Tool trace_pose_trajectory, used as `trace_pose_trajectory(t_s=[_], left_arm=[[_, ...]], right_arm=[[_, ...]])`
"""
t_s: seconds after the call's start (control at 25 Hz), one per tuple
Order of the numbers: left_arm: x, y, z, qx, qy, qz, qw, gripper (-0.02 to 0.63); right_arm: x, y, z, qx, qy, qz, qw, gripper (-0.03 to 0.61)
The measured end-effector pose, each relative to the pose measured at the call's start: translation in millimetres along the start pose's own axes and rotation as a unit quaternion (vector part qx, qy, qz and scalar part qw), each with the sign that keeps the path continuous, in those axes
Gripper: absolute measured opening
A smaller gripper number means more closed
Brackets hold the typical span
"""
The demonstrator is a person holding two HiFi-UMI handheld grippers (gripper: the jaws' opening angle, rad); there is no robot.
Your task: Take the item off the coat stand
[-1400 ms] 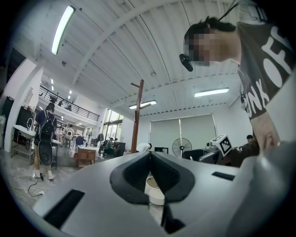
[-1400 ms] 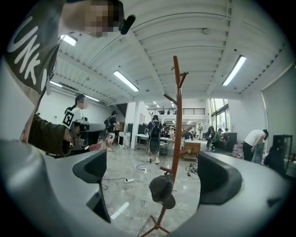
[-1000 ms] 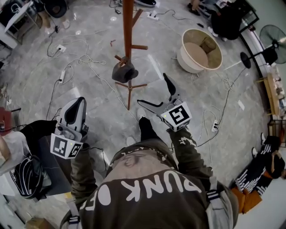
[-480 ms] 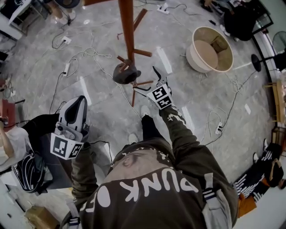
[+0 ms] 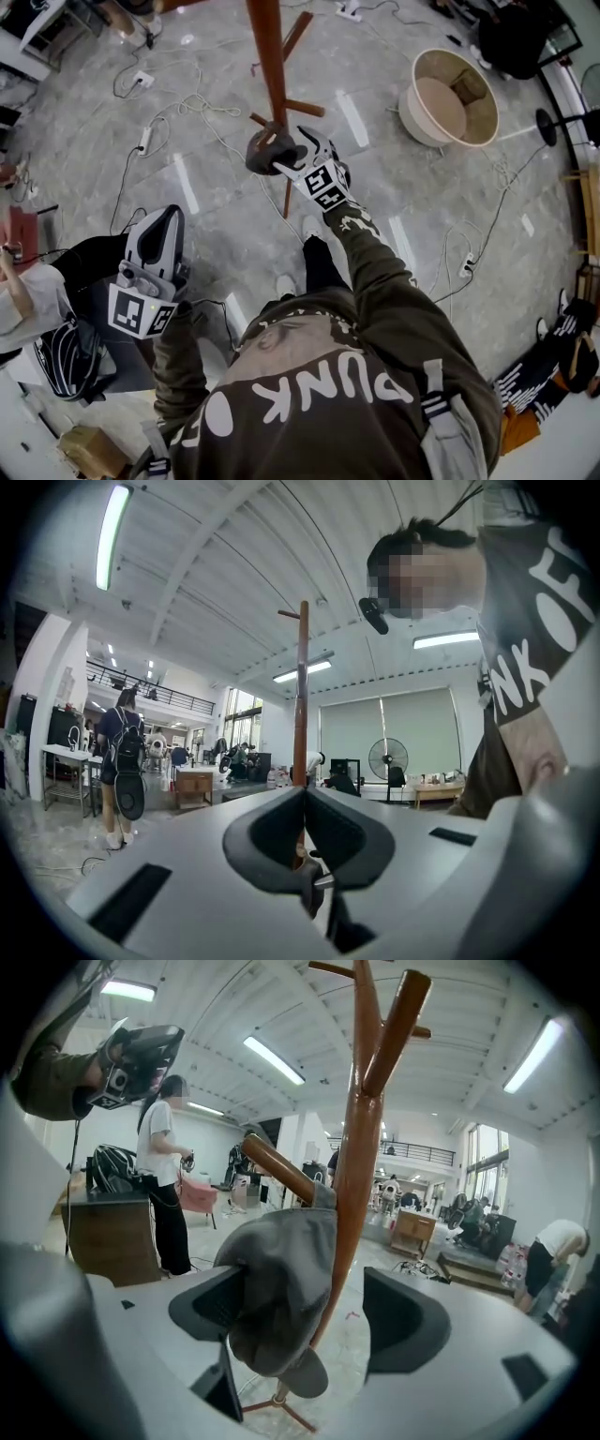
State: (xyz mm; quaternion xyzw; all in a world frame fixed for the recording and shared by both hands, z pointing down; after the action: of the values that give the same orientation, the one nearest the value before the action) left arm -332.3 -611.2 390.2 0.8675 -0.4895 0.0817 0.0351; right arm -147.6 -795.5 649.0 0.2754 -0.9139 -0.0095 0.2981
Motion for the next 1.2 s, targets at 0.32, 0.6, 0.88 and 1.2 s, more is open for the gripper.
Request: trace_pose_trajectory(t_s=[0.32, 0.6, 0.88, 1.2], left_arm=[[-7, 1, -1, 0.003, 0.001, 0.001, 1.0, 0.005], [-14, 1, 2, 0.003, -0.003, 0.003, 1.0, 0.005], [-23, -2, 3, 0.006, -0.011, -0.002, 0.9999, 0.005], [-33, -12, 8, 0.012, -0.029, -0.01, 0.9995, 0.005]], right_arm=[[2, 1, 3, -0.02, 0.015, -0.043, 0.999, 0.09], [-6, 0, 7, -0.013, 0.016, -0.061, 0.998, 0.04], [-34, 1, 30, -0.019, -0.018, -0.089, 0.996, 0.038], [-67, 13, 48, -0.018, -0.041, -0.087, 0.995, 0.038]])
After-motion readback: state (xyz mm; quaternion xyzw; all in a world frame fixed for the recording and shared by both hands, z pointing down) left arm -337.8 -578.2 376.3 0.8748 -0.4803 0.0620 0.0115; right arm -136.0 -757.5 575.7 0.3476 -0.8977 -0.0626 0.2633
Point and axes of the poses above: the fingertips, and each gripper's own axes: x forward along the fingers, y to its left, z out of its top, the point moved 5 cm from there along -x, backward along the fingers, and after that the axes turned 10 degrees about y, right-handed, at the moved point
